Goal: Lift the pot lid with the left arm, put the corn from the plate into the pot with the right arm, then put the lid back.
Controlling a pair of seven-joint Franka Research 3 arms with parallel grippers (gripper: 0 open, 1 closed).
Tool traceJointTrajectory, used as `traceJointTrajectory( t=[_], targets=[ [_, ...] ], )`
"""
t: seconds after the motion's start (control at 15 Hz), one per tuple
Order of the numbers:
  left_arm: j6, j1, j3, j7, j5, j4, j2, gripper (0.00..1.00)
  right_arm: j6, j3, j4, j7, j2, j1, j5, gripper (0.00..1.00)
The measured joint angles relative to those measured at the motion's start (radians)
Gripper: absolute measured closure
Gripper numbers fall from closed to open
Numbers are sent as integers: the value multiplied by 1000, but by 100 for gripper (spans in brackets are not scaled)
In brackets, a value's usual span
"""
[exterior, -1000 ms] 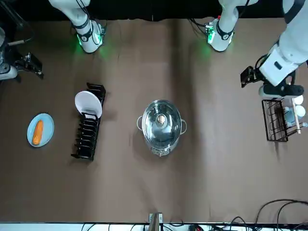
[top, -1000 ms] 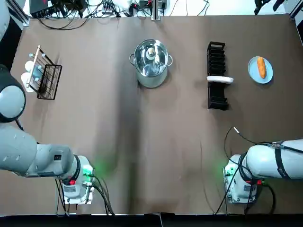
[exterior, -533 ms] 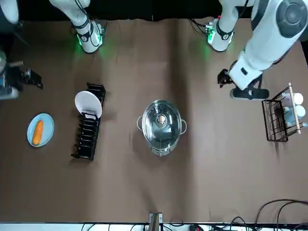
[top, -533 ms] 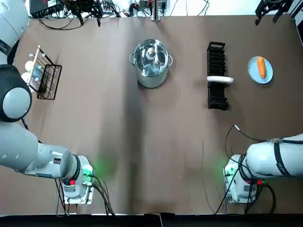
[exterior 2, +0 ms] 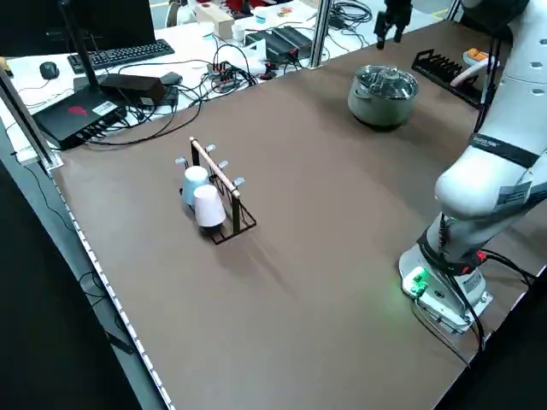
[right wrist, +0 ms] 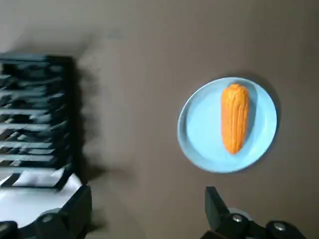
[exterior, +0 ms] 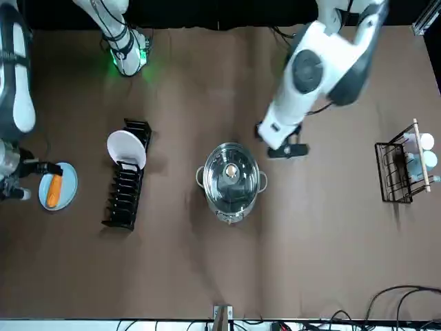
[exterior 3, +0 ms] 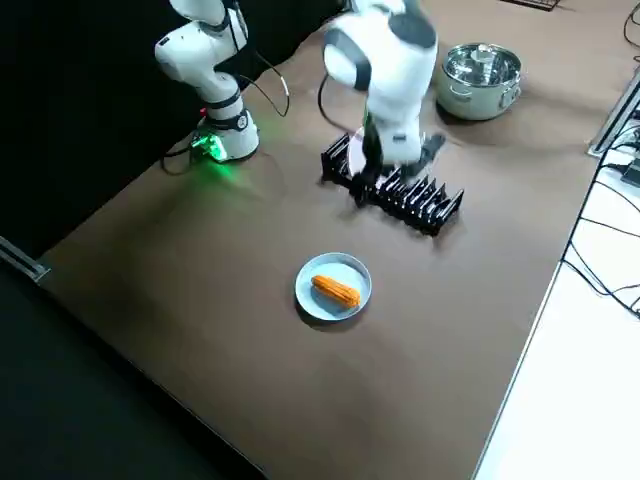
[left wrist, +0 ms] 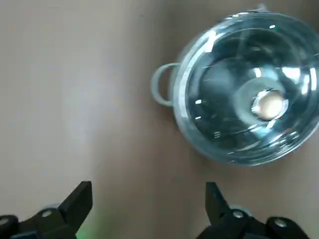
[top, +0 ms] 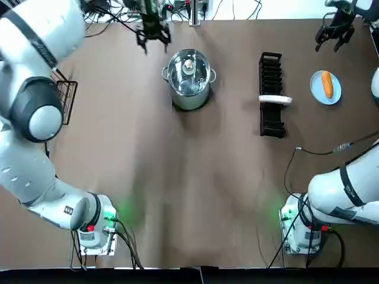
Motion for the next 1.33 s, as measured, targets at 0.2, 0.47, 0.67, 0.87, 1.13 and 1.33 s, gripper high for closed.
traceJointTrajectory(
  t=[0.2, 0.47, 0.67, 0.87, 1.13, 1.33],
  targets=[
    [152, -72, 1, -106, 0, 12, 96, 0, 94, -11, 7, -1, 101, -41, -29, 0],
    [370, -202, 90, -184, 0, 32, 225, 0, 256, -20, 9, -12, 266, -158, -66, 9],
    [434, -327, 211, -233, 0, 61, 271, 0, 300, -20, 10, -18, 310, -186, -66, 20],
    [497, -401, 272, -274, 0, 75, 308, 0, 319, -18, 10, -18, 321, -186, -66, 26],
    [502, -424, 275, -282, 0, 79, 334, 0, 432, -20, 9, -59, 369, -190, -66, 30],
    [473, -424, 284, -282, 2, 83, 329, 21, 463, -20, 9, -109, 399, -206, -66, 30]
  ],
)
